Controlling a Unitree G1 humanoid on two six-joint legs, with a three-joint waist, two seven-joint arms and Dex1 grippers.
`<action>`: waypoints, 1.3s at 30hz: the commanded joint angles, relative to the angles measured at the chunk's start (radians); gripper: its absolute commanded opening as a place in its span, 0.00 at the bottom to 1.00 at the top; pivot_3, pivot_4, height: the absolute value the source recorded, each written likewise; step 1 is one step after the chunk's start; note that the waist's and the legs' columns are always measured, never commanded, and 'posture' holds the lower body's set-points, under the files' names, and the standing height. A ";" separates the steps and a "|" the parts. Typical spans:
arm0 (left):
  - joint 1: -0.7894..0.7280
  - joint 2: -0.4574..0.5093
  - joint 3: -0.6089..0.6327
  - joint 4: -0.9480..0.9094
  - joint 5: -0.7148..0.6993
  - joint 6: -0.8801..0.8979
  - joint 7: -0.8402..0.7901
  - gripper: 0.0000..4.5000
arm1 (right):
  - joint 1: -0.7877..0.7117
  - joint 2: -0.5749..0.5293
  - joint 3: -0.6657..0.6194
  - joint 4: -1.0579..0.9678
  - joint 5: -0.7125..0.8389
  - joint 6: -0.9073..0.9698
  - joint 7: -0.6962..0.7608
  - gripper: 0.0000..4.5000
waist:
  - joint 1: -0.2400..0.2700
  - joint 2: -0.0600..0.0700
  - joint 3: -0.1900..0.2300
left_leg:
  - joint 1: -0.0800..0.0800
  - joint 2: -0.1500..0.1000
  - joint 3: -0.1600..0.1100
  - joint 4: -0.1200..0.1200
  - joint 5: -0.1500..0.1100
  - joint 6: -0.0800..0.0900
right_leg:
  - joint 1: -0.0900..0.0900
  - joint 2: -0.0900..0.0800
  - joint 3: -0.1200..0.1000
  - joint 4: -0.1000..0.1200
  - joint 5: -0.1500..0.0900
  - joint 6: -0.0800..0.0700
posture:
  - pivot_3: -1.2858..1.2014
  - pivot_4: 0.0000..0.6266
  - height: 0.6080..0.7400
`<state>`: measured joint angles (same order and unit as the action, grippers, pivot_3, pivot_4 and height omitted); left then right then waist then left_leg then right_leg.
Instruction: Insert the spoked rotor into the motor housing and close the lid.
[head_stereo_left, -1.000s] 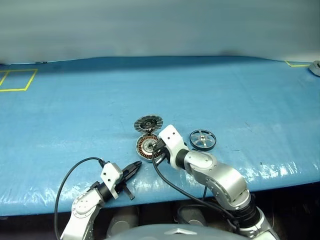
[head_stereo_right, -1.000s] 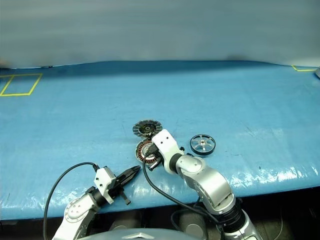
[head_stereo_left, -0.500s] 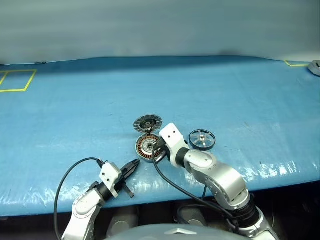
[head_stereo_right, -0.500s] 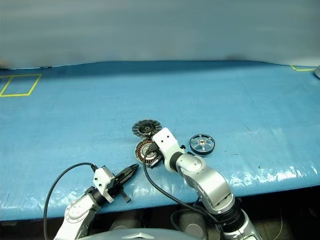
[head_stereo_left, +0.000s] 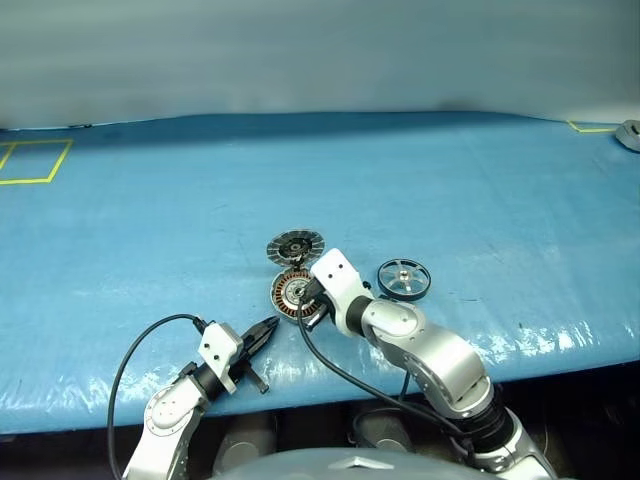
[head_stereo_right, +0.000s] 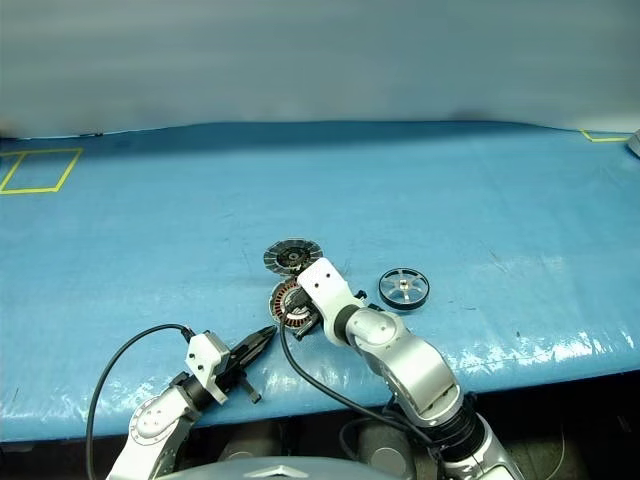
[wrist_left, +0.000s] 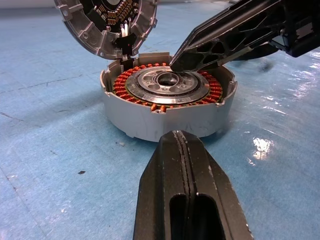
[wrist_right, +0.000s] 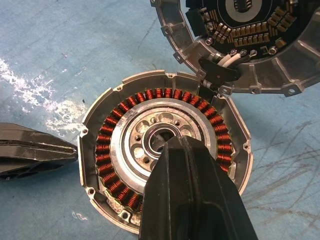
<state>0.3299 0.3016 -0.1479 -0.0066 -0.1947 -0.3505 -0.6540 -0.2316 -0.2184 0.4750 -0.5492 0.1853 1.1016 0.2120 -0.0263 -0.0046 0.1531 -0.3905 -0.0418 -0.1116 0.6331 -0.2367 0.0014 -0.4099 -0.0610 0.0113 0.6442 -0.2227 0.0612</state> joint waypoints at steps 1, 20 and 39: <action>0.004 0.005 -0.002 -0.038 0.002 0.007 0.004 0.00 | -0.004 0.018 0.011 0.000 0.000 -0.016 0.005 0.00 | 0.000 0.000 0.000 | 0.000 0.000 0.000 0.000 0.000 0.000 | 0.000 0.000 0.000 0.000 0.000 0.000 | 0.52 0.24 1.00; 0.000 0.008 -0.010 -0.042 0.003 0.021 -0.004 0.00 | 0.006 0.040 0.023 0.032 -0.008 -0.095 0.043 0.00 | -0.001 0.000 0.000 | 0.000 0.000 0.000 0.000 0.000 0.000 | 0.000 0.000 0.000 0.000 0.000 0.000 | 0.52 0.24 1.00; 0.001 0.009 -0.011 -0.014 0.003 0.008 -0.012 0.00 | 0.020 0.040 -0.027 0.040 -0.060 -0.102 0.001 0.00 | 0.000 0.000 0.000 | 0.000 0.000 0.000 0.000 0.000 0.000 | 0.000 0.000 0.000 0.000 0.000 0.000 | 0.52 0.24 1.00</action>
<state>0.3278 0.3077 -0.1513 -0.0148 -0.1947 -0.3326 -0.6587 -0.2128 -0.1838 0.4574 -0.4771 0.1249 1.0060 0.2131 -0.0266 -0.0043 0.1529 -0.3905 -0.0419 -0.1115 0.6332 -0.2367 0.0015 -0.4098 -0.0611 0.0116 0.6443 -0.2226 0.0613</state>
